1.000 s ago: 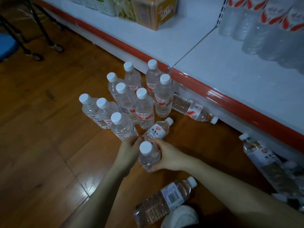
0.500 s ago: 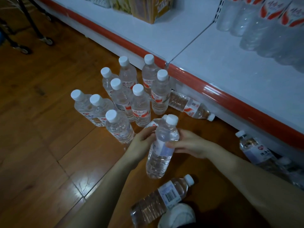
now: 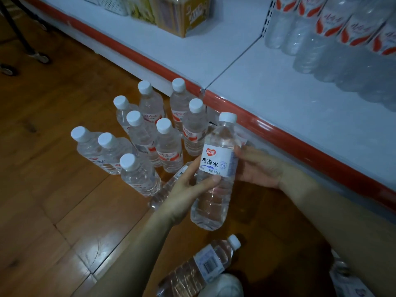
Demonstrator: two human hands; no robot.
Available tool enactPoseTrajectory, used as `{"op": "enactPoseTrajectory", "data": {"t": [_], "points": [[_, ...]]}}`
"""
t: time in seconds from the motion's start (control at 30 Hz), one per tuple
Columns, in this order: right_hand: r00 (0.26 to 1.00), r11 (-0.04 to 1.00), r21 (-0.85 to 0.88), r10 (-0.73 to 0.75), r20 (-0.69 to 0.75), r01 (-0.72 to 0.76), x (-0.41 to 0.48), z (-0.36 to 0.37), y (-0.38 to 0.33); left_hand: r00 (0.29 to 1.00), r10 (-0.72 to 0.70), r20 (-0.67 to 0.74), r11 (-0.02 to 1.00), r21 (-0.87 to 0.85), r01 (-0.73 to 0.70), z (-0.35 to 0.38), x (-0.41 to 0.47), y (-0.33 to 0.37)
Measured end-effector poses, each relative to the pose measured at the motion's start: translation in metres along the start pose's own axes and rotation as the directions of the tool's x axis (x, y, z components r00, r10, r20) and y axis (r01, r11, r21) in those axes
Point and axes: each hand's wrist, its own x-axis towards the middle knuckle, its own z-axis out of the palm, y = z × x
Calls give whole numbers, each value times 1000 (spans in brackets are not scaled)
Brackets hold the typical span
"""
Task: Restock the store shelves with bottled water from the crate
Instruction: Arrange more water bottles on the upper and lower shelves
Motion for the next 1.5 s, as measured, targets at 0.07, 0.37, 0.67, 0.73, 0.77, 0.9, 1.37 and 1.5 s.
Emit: {"op": "enactPoseTrajectory", "data": {"t": [0.07, 0.37, 0.67, 0.73, 0.77, 0.9, 1.37, 1.5], "points": [[997, 998, -54, -45, -60, 42, -5, 2, -11, 995, 64, -72, 997, -47, -68, 8, 3, -1], [991, 756, -650, -128, -27, 80, -69, 40, -93, 950, 268, -162, 947, -137, -290, 43, 22, 45], [921, 695, -698, -366, -134, 175, -146, 63, -147, 924, 382, -5, 920, -96, -381, 68, 12, 114], [883, 653, -726, -448, -140, 216, -165, 70, -157, 904, 428, -20, 901, -64, -428, 79, 9, 134], [863, 631, -739, -486, -139, 236, -174, 74, -163, 893, 449, -23, 891, -53, -450, 85, 9, 144], [750, 553, -755, -649, -126, 351, -209, 86, -190, 833, 553, -30, 832, -32, -553, 110, 3, 189], [286, 240, -721, -956, -61, 650, -326, 107, -277, 555, 826, 96, 563, -106, -820, 216, -15, 343], [151, 137, -748, -987, -49, 649, -363, 108, -310, 467, 871, 153, 486, -126, -865, 252, -13, 391]]}}
